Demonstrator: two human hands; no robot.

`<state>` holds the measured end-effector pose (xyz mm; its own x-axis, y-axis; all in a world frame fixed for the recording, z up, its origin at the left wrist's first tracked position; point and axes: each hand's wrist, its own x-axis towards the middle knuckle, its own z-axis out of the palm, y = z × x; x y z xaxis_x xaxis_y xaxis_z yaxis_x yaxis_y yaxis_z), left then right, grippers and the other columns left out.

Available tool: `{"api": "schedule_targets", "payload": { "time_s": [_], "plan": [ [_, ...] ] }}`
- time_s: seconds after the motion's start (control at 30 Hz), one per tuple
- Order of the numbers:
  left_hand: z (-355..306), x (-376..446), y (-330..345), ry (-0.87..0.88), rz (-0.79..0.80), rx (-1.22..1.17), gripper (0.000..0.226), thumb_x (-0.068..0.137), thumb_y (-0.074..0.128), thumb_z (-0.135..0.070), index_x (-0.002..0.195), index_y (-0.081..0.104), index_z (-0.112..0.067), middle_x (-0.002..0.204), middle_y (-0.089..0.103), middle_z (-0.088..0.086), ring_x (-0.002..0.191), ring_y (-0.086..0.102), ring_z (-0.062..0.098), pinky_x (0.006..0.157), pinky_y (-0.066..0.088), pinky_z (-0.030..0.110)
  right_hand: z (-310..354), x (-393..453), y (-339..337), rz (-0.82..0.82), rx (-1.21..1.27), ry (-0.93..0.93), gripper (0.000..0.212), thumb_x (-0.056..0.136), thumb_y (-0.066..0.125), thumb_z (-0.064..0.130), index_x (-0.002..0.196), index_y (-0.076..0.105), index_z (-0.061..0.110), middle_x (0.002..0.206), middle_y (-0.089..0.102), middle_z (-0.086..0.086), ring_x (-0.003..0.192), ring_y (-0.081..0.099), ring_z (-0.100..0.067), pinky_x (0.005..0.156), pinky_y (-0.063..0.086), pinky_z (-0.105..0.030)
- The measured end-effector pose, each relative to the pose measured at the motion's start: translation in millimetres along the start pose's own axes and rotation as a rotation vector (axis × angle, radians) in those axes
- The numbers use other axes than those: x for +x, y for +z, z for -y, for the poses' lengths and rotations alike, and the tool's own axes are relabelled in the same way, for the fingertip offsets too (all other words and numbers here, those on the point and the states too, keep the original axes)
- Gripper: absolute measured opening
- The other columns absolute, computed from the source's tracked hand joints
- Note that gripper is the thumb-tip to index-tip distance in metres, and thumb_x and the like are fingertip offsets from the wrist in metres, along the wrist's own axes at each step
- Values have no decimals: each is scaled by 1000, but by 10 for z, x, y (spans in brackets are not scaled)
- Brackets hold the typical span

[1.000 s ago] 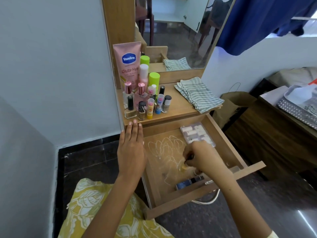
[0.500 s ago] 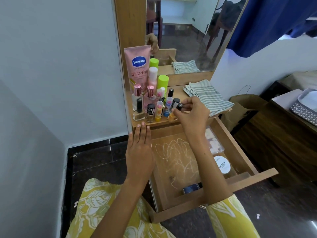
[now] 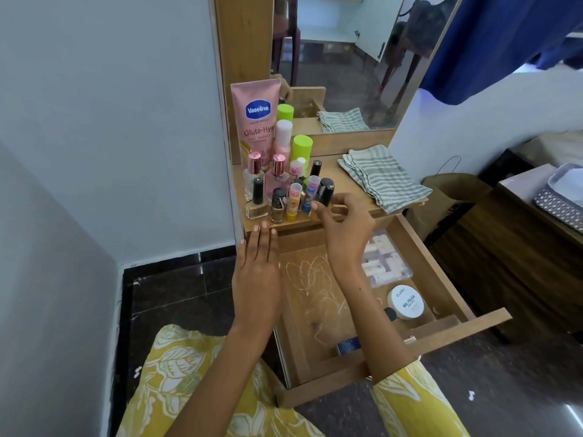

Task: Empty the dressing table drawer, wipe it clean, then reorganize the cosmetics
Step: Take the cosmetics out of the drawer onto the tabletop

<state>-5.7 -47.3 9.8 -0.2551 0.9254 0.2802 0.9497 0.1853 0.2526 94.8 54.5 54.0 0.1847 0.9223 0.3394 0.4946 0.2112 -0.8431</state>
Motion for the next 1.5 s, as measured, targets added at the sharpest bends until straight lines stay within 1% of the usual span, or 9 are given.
{"api": "schedule_targets", "payload": {
  "time_s": [0.17, 0.33, 0.5, 0.77, 0.93, 1.17, 1.27, 1.4, 1.5],
  "plan": [
    [-3, 3, 23, -14, 3, 12, 54, 102, 31, -21, 146, 0, -13, 155, -2, 5, 143, -7, 18, 112, -11, 34, 2, 7, 146, -30, 106, 15, 25, 77, 77, 27, 93, 65, 12, 96, 62, -3, 73, 54, 2, 65, 44, -6],
    [18, 8, 53, -19, 10, 29, 54, 103, 28, -22, 144, -6, -15, 155, -7, 4, 143, -12, 18, 112, -14, 34, 33, 5, 251, -62, 163, 39, 24, 77, 78, 25, 86, 61, 10, 91, 61, -5, 82, 60, -16, 75, 53, -32],
    [3, 7, 43, -18, -10, 0, 55, 102, 33, -21, 144, -2, -14, 155, -3, 5, 143, -8, 19, 113, -11, 35, -49, -11, 210, 11, 216, 21, 24, 76, 79, 22, 87, 61, 11, 96, 61, -8, 85, 61, -14, 65, 46, -4],
    [21, 7, 73, -13, 5, 14, 54, 102, 28, -21, 142, -8, -14, 155, -7, 5, 142, -13, 19, 114, -11, 36, -171, 32, 80, -50, 188, 19, 26, 83, 71, 32, 96, 60, 12, 99, 60, -5, 78, 56, 2, 62, 42, -1],
    [18, 6, 70, -11, -16, 9, 55, 102, 31, -20, 143, -4, -14, 156, -4, 5, 142, -12, 18, 113, -12, 35, -211, 161, 27, 12, 86, -15, 18, 86, 65, 6, 104, 63, 8, 90, 58, 9, 75, 54, 3, 62, 40, 2],
    [20, 5, 60, -12, -7, 6, 55, 102, 31, -22, 143, -5, -15, 154, -7, 3, 137, -18, 15, 111, -16, 33, -196, 247, 63, 76, 65, -7, 20, 83, 68, 4, 100, 59, 12, 93, 61, 8, 73, 57, -2, 75, 55, -29],
    [25, 4, 64, -14, 4, 26, 56, 102, 29, -23, 143, -9, -15, 150, -16, 2, 135, -22, 15, 110, -17, 33, -166, 319, 87, 128, 71, 1, 30, 83, 67, 3, 108, 52, 12, 102, 65, 3, 75, 58, 6, 81, 56, -36],
    [28, 6, 71, -19, 20, 45, 56, 103, 26, -24, 141, -14, -16, 147, -22, 2, 135, -25, 16, 110, -18, 34, -187, 377, 71, 151, -7, -36, 39, 81, 70, 7, 115, 52, 14, 85, 62, 8, 75, 64, -10, 77, 54, -42],
    [29, -1, 58, -14, 20, 37, 55, 103, 26, -22, 142, -12, -15, 150, -18, 3, 136, -23, 17, 112, -15, 34, -213, 382, 56, 164, -10, -69, 32, 80, 71, 8, 110, 59, 12, 93, 65, 9, 79, 64, -12, 77, 54, -43]
  ]
}}
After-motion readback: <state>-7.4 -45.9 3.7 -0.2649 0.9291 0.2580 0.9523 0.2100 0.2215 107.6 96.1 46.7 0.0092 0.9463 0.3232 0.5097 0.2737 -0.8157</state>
